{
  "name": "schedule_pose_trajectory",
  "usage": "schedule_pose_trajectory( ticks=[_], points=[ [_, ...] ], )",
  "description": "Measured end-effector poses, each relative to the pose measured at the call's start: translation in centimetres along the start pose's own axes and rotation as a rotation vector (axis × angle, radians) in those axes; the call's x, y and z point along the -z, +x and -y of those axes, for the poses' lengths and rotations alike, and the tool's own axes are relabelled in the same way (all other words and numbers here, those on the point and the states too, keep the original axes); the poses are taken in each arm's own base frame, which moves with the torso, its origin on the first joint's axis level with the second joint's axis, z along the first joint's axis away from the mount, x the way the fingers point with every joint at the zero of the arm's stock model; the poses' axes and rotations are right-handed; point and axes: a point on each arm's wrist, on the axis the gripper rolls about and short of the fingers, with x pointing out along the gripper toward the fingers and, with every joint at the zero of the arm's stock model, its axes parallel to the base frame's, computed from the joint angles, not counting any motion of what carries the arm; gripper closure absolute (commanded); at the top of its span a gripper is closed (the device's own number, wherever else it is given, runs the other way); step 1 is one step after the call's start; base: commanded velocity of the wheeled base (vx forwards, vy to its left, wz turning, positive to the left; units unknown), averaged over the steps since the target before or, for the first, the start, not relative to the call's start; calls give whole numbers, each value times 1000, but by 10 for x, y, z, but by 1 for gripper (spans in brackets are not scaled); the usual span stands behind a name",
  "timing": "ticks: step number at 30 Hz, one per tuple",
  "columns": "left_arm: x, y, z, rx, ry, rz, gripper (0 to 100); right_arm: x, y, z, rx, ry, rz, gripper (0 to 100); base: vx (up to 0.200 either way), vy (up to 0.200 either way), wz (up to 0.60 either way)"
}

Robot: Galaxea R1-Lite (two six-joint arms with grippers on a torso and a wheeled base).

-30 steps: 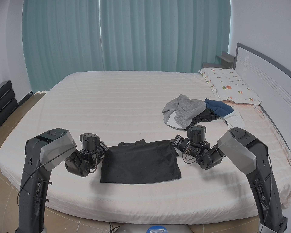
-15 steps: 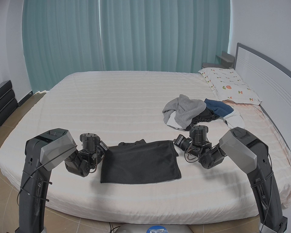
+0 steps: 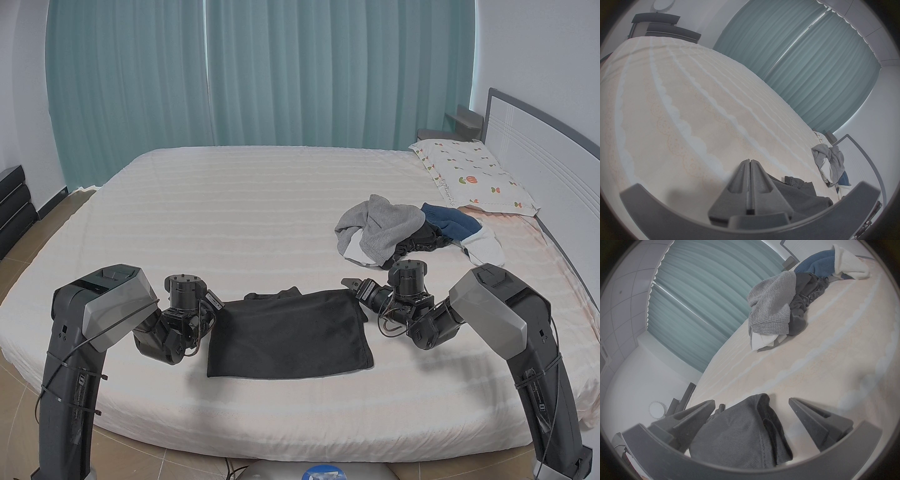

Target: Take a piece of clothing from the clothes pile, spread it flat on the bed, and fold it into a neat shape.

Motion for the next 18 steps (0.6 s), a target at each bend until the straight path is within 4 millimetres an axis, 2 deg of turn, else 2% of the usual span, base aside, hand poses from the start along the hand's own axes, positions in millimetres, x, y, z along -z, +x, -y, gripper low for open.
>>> schedule_pose_trajectory(
  ticks=[1, 2, 18],
  points=[
    [0, 0, 0, 0, 0, 0, 100, 1, 1, -1, -3, -1, -1, 0, 0, 0, 0],
    [0, 0, 0, 0, 0, -1, 100, 2, 2, -2, -7, -2, -2, 100, 0, 0, 0],
    [0, 0, 0, 0, 2, 0, 100, 5, 15, 0, -1, -2, -5, 100, 0, 0, 0]
  ],
)
